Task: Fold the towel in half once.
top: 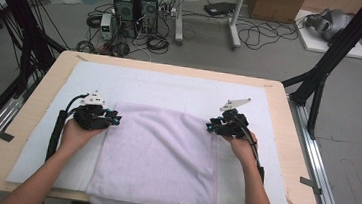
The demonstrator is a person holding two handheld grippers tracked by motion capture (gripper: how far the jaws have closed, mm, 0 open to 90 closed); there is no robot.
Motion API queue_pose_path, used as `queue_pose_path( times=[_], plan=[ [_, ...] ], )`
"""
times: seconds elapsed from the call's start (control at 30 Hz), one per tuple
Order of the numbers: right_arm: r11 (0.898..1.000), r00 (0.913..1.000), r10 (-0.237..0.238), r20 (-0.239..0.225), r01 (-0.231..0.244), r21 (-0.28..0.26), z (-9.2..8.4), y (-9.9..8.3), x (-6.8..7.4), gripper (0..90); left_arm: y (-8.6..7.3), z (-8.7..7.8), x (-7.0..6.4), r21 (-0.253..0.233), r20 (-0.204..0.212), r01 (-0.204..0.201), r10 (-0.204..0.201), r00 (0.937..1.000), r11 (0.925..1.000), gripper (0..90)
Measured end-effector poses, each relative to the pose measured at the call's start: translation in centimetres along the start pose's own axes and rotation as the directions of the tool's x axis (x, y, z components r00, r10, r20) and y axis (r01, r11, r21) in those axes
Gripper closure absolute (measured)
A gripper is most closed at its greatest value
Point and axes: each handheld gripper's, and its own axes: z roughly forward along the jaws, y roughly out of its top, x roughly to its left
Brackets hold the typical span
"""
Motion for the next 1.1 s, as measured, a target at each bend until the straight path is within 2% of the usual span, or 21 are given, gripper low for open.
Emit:
queue_pose_path(
  times=[0.03,0.1,0.13,0.17,0.2,0.27,0.37,0.4,0.43,0.47,0.53,0.6,0.63,0.7,0.77,0.9,0.97,1.03,1.07,1.1],
  plan=[
    [1.0,0.9999,-0.003,-0.011,0.003,0.022,0.5,-0.1,0.0,64.1,0.0,0.0,0.0,0.006,0.001,-0.007,0.007,1.0,1.0,68.0],
    [0.998,0.9998,-0.015,-0.015,0.016,0.053,1.2,-0.3,0.2,72.9,0.0,0.1,-0.1,0.007,0.003,-0.009,0.009,1.0,0.9999,68.0],
    [0.998,0.9996,-0.01,-0.028,0.011,0.056,1.1,-0.2,0.2,87.5,0.0,0.1,0.0,0.007,0.001,-0.007,0.007,1.0,1.0,68.0],
    [0.998,0.9988,-0.031,-0.037,0.033,0.059,1.1,-0.1,0.2,87.7,0.0,0.1,0.0,0.005,-0.002,-0.007,0.007,1.0,1.0,68.2],
    [0.996,0.9985,-0.048,-0.026,0.049,0.07,1.1,0.1,0.2,87.8,0.1,0.1,0.1,0.006,-0.004,-0.006,0.006,1.0,1.0,68.4],
    [0.995,0.9977,-0.05,0.045,0.046,0.083,0.5,0.5,0.0,87.8,0.1,0.0,0.2,-0.002,-0.01,0.001,-0.001,1.0,1.0,68.5],
    [1.0,0.9906,-0.011,0.137,0.007,0.028,-1.1,1.1,-1.3,87.6,0.4,-0.1,0.5,-0.01,-0.024,0.006,-0.006,0.9997,0.9999,68.5],
    [1.0,0.9906,0.008,0.136,-0.01,0.01,-1.4,1.2,-1.7,86.9,0.6,-0.1,0.6,-0.011,-0.026,0.01,-0.011,0.9996,0.9999,68.4],
    [1.0,0.9908,0.02,0.134,-0.02,0.001,-1.5,1.2,-1.9,84.3,0.7,-0.1,0.8,-0.019,-0.038,0.007,-0.008,0.9993,0.9998,68.2],
    [1.0,0.9884,0.011,0.152,-0.013,0.011,-1.5,1.2,-1.9,77.7,0.7,-0.1,0.9,-0.033,-0.046,0.013,-0.014,0.9988,0.9994,67.9],
    [1.0,0.9862,0.014,0.165,-0.018,0.026,-1.2,1.1,-2.1,67.4,0.6,0.2,1.4,-0.029,-0.062,0.028,-0.029,0.9976,0.9992,67.1],
    [0.998,0.9899,0.051,0.132,-0.055,0.021,-1.0,0.7,-2.5,62.4,0.6,0.7,2.0,0.0,-0.065,0.046,-0.046,0.9968,0.999,66.0],
    [0.997,0.9919,0.068,0.107,-0.07,0.018,-0.8,0.5,-2.7,58.4,0.6,1.0,2.2,-0.002,-0.069,0.05,-0.05,0.9964,0.9988,65.7],
    [0.997,0.9932,0.079,0.086,-0.08,0.01,-0.4,0.4,-2.8,50.9,0.8,1.5,2.8,-0.002,-0.082,0.063,-0.063,0.9947,0.998,64.3],
    [0.997,0.9947,0.072,0.073,-0.073,0.013,-0.1,0.3,-2.8,48.2,1.0,2.2,3.3,0.012,-0.107,0.078,-0.076,0.9914,0.9969,61.1],
    [0.994,0.9943,0.101,0.034,-0.102,0.034,0.5,-0.3,-3.3,46.6,1.2,3.7,4.1,0.062,-0.102,0.111,-0.105,0.9893,0.9918,51.8],
    [0.993,0.9944,0.102,0.031,-0.103,0.051,0.9,-0.5,-3.4,50.0,1.2,4.4,4.3,0.072,-0.089,0.131,-0.125,0.9882,0.9887,48.6],
    [0.995,0.9953,0.087,0.042,-0.089,0.04,0.9,-0.6,-3.3,60.2,1.1,4.9,4.2,0.071,-0.096,0.121,-0.114,0.9888,0.9901,51.4],
    [0.995,0.9955,0.095,0.006,-0.095,0.038,0.8,-0.6,-3.4,78.6,1.1,4.9,4.2,0.06,-0.08,0.119,-0.114,0.9903,0.9911,57.0],
    [0.995,0.995,0.097,-0.023,-0.096,0.031,0.8,-0.5,-3.4,83.4,1.2,5.0,4.3,0.054,-0.055,0.128,-0.125,0.9907,0.9903,72.7]
  ],
)
